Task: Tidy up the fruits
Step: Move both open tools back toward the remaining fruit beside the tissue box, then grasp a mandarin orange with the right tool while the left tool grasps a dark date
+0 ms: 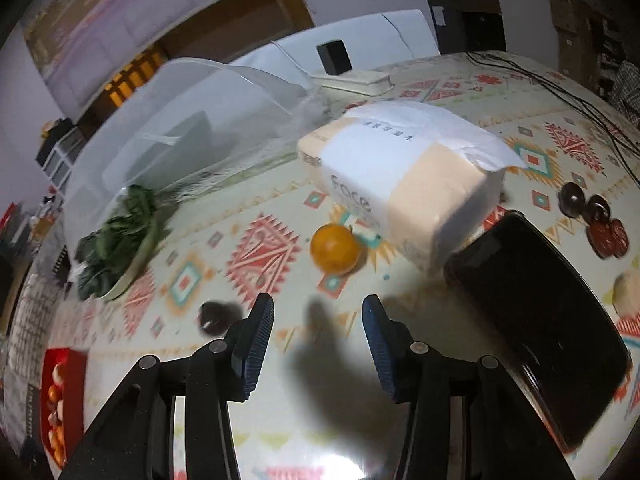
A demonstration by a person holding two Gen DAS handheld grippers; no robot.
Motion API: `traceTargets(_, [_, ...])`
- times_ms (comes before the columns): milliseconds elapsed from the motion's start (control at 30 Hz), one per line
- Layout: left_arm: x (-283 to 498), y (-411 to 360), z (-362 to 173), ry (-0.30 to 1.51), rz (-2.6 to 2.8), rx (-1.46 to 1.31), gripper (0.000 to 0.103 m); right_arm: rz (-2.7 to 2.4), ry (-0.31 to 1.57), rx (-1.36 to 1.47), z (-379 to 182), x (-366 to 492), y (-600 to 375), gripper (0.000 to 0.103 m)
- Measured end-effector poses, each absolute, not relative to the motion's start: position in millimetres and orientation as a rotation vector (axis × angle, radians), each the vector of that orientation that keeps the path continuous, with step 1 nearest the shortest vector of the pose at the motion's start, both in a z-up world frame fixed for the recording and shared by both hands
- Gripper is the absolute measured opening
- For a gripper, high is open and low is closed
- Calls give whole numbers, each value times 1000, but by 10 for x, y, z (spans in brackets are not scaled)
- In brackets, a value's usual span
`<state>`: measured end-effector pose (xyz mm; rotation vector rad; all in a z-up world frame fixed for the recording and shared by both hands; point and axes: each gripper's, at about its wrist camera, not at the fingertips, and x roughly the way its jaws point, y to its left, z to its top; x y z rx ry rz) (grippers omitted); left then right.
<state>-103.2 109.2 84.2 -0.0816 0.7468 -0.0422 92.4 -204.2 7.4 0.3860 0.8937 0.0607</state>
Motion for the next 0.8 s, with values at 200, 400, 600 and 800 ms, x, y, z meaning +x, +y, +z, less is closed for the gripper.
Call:
traceTargets(200, [-946,1067,808,765,-73,-108,85,-6,903,385,-43,1246,-2037,50])
traceTargets(400, [-777,965,736,812,-126,-140,85,-32,892,366,-67,1358,-2010,34])
traceTargets(600, [-435,710,705,843,-203,-156,85,14,885,374,-50,1213,-2063,34])
traceTargets(800, [50,267,545,899,-285,-153,85,125,869,444,40,818,-2171,34])
